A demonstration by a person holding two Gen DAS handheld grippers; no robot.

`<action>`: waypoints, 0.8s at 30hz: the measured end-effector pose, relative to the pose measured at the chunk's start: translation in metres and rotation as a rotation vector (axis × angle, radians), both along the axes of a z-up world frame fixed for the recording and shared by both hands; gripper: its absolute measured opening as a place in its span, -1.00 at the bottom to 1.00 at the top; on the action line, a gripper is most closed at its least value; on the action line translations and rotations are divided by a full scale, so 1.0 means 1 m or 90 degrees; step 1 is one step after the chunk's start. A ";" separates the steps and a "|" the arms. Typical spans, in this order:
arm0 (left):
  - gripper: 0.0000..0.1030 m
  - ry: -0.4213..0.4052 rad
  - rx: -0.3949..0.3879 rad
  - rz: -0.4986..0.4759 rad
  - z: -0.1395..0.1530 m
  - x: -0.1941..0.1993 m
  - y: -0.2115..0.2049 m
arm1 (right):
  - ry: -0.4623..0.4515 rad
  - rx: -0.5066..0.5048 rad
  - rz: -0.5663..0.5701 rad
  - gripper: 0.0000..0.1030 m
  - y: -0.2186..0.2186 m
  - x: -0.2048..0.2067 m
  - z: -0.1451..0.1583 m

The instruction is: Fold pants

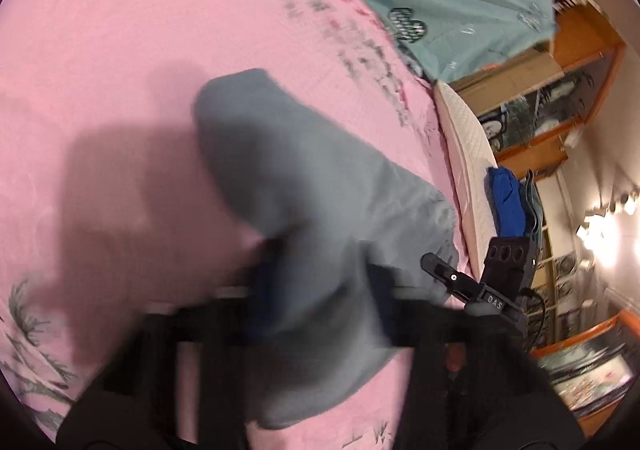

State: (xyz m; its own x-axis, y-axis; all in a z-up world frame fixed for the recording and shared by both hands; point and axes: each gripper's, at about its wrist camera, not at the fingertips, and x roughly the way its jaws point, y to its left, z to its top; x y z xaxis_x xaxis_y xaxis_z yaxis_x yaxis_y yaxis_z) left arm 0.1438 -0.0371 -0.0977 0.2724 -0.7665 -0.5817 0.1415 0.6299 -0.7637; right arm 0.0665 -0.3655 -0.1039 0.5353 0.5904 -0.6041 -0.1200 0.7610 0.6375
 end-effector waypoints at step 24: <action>-0.58 -0.121 0.002 0.043 0.117 0.016 0.021 | -0.145 -0.099 0.035 -0.53 0.053 0.015 0.149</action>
